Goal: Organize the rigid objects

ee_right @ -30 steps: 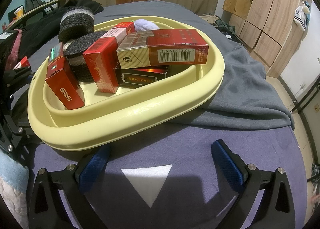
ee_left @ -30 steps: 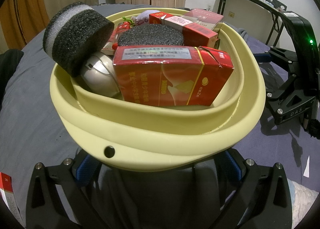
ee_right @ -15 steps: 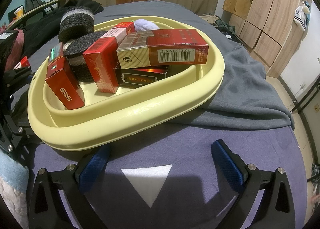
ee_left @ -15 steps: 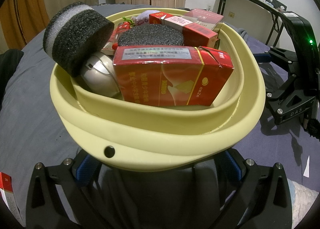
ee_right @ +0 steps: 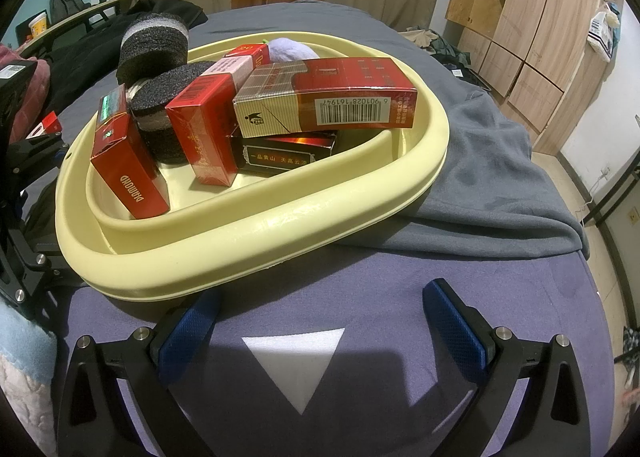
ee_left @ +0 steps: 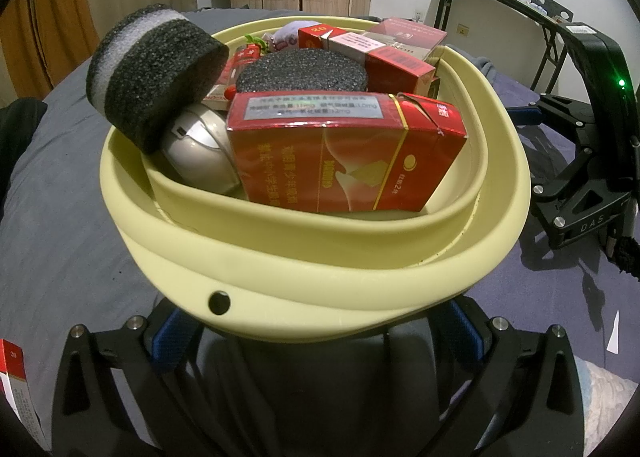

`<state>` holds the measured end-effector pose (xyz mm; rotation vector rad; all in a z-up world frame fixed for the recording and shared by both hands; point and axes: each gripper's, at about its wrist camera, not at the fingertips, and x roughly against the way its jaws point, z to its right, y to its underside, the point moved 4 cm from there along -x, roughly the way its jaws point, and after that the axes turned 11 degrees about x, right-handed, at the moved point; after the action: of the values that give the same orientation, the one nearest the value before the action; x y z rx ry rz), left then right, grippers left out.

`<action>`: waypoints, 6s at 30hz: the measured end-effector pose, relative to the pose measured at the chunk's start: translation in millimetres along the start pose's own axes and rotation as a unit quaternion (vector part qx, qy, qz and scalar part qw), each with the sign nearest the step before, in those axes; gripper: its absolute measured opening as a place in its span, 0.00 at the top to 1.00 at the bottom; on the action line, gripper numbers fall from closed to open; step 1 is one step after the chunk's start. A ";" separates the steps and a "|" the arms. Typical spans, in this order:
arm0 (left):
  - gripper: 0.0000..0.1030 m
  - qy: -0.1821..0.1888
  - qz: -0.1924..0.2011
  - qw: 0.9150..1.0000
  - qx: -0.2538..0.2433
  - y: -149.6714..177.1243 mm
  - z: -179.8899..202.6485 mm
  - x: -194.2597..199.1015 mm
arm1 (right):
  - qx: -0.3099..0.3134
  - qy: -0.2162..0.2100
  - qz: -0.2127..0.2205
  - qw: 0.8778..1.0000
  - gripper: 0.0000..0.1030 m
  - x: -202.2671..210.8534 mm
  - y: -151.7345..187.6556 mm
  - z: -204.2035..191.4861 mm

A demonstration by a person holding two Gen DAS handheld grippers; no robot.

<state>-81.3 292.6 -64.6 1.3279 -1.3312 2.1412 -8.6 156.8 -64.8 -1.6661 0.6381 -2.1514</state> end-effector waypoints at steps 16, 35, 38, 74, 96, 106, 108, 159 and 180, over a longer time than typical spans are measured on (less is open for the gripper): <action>0.00 0.000 0.000 1.000 0.000 0.6 -0.2 0.1 | 0.000 0.000 0.000 1.000 0.00 -0.1 0.1 0.1; 0.00 0.000 0.000 1.000 0.000 -0.7 0.3 -1.2 | 0.000 0.000 0.000 1.000 0.00 -0.2 0.1 0.1; 0.00 0.001 0.000 1.000 0.000 -0.5 -0.1 -0.9 | 0.000 0.000 0.000 1.000 0.00 -0.2 0.1 0.0; 0.00 0.000 0.000 1.000 0.000 0.3 -1.4 0.5 | 0.000 0.000 0.000 1.000 0.00 -0.3 -0.1 -0.3; 0.00 0.005 0.002 1.000 -0.001 11.9 -11.3 7.5 | 0.001 0.001 0.000 1.000 0.00 -0.4 -0.1 -0.4; 0.00 0.004 0.002 1.000 -0.001 15.7 -12.1 11.3 | 0.000 0.000 0.000 1.000 0.00 -0.5 -0.1 -0.5; 0.00 0.004 0.002 1.000 -0.001 15.6 -12.2 11.4 | 0.001 0.001 0.000 1.000 0.00 -0.4 -0.2 -0.9; 0.00 0.004 0.002 1.000 -0.001 16.0 -12.0 11.4 | 0.001 0.001 0.000 1.000 0.00 -0.5 -0.1 -0.8; 0.00 0.003 0.003 1.000 -0.002 17.7 -12.7 11.8 | 0.001 0.001 0.000 1.000 0.00 -0.5 0.0 -0.5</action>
<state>-105.9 291.2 -66.6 1.3165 -1.3367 2.1444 -9.0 157.2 -65.2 -1.6641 0.6365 -2.1530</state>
